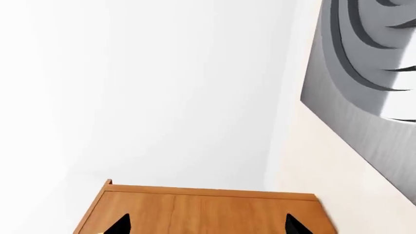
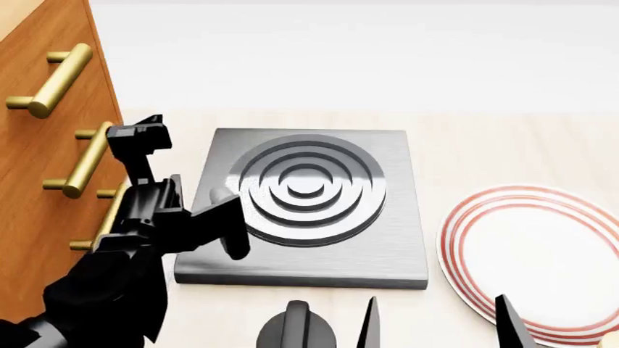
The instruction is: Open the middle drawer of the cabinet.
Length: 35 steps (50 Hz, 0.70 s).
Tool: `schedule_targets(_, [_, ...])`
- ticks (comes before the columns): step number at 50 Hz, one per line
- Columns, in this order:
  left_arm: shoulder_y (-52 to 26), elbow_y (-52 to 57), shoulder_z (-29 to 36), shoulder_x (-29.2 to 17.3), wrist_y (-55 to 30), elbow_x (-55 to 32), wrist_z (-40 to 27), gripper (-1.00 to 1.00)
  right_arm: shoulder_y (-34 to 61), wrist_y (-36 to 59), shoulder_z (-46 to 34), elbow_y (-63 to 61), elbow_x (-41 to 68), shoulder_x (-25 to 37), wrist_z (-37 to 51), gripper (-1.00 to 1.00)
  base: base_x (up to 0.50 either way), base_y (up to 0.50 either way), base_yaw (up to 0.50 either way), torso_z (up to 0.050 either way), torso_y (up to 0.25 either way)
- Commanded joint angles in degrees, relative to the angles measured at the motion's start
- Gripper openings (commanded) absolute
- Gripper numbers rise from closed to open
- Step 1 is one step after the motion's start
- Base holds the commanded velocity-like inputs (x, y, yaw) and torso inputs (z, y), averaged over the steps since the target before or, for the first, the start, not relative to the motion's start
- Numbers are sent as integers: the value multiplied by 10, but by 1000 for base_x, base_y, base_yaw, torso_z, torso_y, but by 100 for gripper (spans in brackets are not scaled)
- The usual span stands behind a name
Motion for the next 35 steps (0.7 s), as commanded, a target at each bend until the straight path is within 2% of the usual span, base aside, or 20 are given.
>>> schedule_targets(1, [11,-17,0,0,-3,-4,-9,100,1,-2,-4,2,0,4,4,100,0,0,0,0,0])
schedule_targets(35, [26,-78,-12,0,9,-17,-23,100,7,-3,-19,5,-2,13,17,100,0,0,0,0,0])
